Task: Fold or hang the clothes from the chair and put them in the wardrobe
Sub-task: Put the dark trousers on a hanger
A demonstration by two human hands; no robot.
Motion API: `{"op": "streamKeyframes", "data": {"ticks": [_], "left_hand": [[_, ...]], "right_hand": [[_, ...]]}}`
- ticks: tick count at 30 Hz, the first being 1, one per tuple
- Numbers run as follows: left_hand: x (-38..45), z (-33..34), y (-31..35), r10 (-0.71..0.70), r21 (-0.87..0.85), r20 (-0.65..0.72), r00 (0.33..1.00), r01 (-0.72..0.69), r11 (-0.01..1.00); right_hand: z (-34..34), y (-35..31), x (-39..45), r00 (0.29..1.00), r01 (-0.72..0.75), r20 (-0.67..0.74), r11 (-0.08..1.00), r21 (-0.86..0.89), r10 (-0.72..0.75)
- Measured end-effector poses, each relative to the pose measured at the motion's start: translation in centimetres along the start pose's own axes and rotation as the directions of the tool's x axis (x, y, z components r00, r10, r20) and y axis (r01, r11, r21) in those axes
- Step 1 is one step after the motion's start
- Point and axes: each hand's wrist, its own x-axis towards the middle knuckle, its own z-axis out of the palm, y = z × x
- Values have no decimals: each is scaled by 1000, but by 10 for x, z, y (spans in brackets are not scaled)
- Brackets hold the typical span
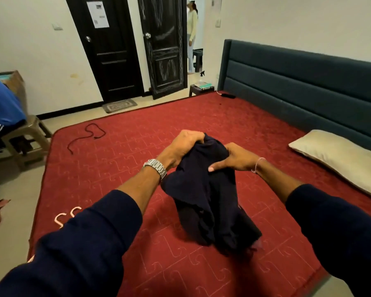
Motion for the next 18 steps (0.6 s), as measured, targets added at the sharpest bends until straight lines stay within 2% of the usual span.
{"op": "streamKeyframes", "data": {"ticks": [2,3,4,5,7,8,10,12,15,18], "left_hand": [[-7,-13,11,46,44,-21,999,-45,998],[-10,-20,16,67,59,-35,997,-65,996],[-13,-26,20,80,73,-46,996,-76,994],[-15,-32,24,87,82,-49,995,-83,993],[-19,-44,31,101,104,-43,994,-96,990],[-23,-51,36,101,116,-34,994,-96,989],[-30,-62,43,92,140,-26,995,-88,986],[-40,-77,46,87,156,-42,995,-80,985],[-57,-105,50,124,232,-88,988,-101,967],[-70,-131,52,200,351,-147,969,-138,926]], "right_hand": [[4,-14,0,970,-31,-241,973,-229,-26],[5,-22,0,922,-74,-379,928,-366,-76],[5,-27,1,873,-116,-468,871,-477,-140],[5,-31,3,846,-121,-496,833,-539,-198],[5,-34,5,887,-43,-408,840,-540,-217],[7,-35,4,921,-12,-343,866,-500,-185],[10,-31,-2,975,-40,-219,927,-372,-45],[14,-26,-11,989,-81,-139,971,-226,50],[18,-36,-19,992,-35,-129,988,-151,15],[22,-68,-23,998,13,68,987,-158,-2]]}}
